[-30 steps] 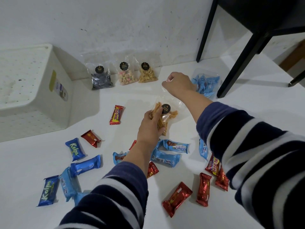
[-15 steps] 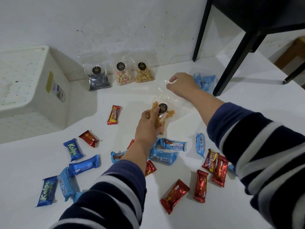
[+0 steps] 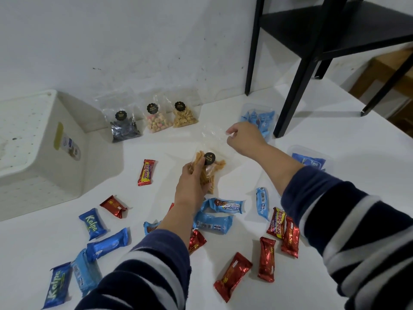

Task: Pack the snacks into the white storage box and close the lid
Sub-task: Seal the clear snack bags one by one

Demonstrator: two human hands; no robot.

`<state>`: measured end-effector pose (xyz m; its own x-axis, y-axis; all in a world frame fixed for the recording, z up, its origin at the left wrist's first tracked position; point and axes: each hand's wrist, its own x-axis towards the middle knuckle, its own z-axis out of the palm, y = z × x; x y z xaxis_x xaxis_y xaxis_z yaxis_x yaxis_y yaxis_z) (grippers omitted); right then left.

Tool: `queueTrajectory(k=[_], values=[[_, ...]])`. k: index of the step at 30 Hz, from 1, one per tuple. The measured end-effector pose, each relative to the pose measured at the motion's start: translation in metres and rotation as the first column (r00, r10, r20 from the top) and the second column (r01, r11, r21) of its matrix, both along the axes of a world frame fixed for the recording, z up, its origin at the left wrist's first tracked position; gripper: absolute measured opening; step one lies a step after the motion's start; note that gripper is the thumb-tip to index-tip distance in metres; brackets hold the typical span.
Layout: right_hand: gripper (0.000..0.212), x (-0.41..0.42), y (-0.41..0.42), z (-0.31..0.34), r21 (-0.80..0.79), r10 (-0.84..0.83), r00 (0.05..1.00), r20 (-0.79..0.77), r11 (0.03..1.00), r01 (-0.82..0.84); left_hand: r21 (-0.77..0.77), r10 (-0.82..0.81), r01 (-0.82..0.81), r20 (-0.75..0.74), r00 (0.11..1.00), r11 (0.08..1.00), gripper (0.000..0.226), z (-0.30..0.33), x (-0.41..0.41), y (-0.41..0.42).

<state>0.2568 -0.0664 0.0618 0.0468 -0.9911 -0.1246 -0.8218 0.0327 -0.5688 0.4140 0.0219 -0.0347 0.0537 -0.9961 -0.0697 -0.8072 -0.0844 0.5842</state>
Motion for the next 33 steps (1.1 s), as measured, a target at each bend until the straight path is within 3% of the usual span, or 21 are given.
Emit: queueTrajectory(k=[7, 11, 13, 15, 16, 19, 24, 29, 33], values=[[0.036, -0.001, -0.001, -0.003, 0.015, -0.028, 1.000, -0.001, 0.999, 0.028, 0.007, -0.002, 0.002, -0.013, 1.000, 1.000, 0.076, -0.002, 0.000, -0.001], [0.035, 0.003, 0.003, -0.006, -0.018, -0.030, 1.000, 0.002, 0.999, 0.030, 0.052, 0.028, -0.021, -0.145, 0.989, 0.998, 0.072, 0.001, -0.001, -0.006], [0.031, 0.003, 0.007, -0.008, -0.045, -0.019, 0.999, 0.033, 0.999, 0.020, 0.023, 0.114, -0.112, -0.207, 0.972, 0.993, 0.060, 0.009, -0.004, -0.011], [0.028, 0.003, 0.012, -0.009, -0.067, 0.004, 0.998, 0.066, 0.998, 0.001, -0.117, 0.179, -0.195, -0.139, 0.974, 0.974, 0.039, 0.025, -0.011, -0.020], [0.027, 0.003, 0.014, -0.010, -0.075, 0.014, 0.997, 0.074, 0.997, -0.009, -0.158, 0.206, -0.235, -0.179, 0.962, 0.959, 0.032, 0.035, -0.014, -0.027], [0.028, 0.006, 0.019, -0.011, -0.082, 0.014, 0.994, 0.105, 0.997, -0.005, -0.039, 0.236, -0.288, -0.471, 0.850, 0.957, 0.030, 0.065, -0.026, -0.047], [0.021, 0.005, 0.028, -0.009, -0.074, 0.028, 0.983, 0.182, 0.997, -0.015, 0.128, 0.338, -0.338, -0.641, 0.689, 0.932, 0.014, 0.070, -0.035, -0.061], [0.026, 0.003, 0.028, -0.009, -0.035, -0.031, 0.965, 0.260, 0.999, 0.041, 0.160, 0.330, -0.306, -0.673, 0.662, 0.939, 0.016, 0.064, -0.033, -0.058], [0.027, 0.003, 0.017, -0.014, 0.043, -0.124, 0.966, 0.226, 0.992, 0.117, 0.154, 0.304, -0.270, -0.644, 0.702, 0.950, 0.020, 0.060, -0.032, -0.052]])
